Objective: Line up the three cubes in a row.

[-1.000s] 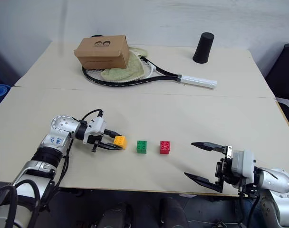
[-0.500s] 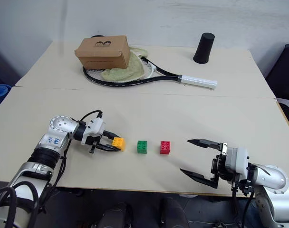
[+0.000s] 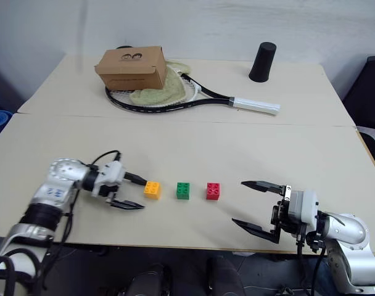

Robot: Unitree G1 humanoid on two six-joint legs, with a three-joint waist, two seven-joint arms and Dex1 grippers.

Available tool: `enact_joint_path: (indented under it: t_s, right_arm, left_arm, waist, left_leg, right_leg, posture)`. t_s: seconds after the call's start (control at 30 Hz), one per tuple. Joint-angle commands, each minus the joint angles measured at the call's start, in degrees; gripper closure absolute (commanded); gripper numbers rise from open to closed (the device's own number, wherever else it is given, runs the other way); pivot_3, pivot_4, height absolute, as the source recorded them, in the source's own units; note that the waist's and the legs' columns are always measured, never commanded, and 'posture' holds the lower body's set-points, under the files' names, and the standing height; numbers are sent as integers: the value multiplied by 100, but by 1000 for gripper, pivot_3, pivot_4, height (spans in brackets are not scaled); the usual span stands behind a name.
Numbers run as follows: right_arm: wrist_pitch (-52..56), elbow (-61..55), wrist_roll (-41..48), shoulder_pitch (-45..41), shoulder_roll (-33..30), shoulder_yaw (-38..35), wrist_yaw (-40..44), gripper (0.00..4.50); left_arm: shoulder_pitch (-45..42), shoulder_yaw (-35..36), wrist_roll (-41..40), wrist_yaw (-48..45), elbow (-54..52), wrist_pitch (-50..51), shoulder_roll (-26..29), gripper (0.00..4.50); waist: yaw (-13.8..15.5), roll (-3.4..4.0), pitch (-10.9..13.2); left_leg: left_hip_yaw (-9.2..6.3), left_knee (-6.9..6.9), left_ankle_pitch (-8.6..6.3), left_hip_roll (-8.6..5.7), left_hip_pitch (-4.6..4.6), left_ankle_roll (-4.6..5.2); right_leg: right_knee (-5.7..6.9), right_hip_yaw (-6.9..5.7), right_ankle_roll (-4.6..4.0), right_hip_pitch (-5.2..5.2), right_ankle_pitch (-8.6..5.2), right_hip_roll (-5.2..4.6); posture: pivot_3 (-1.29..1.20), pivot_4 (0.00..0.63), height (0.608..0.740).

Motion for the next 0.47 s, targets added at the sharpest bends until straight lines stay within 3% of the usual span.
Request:
enact_joint_path:
  t_s: [0.03, 0.23, 0.33, 0.47]
  right_arm:
    - [-117, 28, 167, -8, -190, -333, 176, 0]
    - [118, 328, 323, -188, -878, -835, 594, 0]
    - [70, 508, 198, -169, -1344, -912, 1087, 0]
    - [75, 902, 202, -333, -1391, -923, 1155, 0]
  left_arm:
    - [379, 664, -397, 23, -389, 68, 519, 930]
    - [1192, 1655, -885, 3, -959, 767, 1565, 930]
    - [1399, 1910, -925, 119, -1127, 859, 1742, 930]
    - [1549, 2134, -890, 388, -1227, 743, 1716, 930]
  waist:
    - [-7, 0, 0]
    - [-4, 4, 3]
    - [46, 8, 5]
    - [65, 6, 4]
  left_leg:
    - [0, 0, -1, 0, 0, 1]
    - [-2, -3, -6, -3, 0, 9]
    - [-3, -4, -7, -8, 1, 11]
    - [-6, -8, -7, -7, -1, 11]
  right_leg:
    - [0, 0, 0, 0, 0, -2]
    - [-4, -2, -1, 1, -1, -13]
    - [-4, -4, -1, 1, -1, -19]
    - [-9, -8, -1, 2, -1, -17]
  posture:
    - [0, 150, 740]
    - [0, 150, 740]
    - [0, 150, 740]
    - [0, 150, 740]
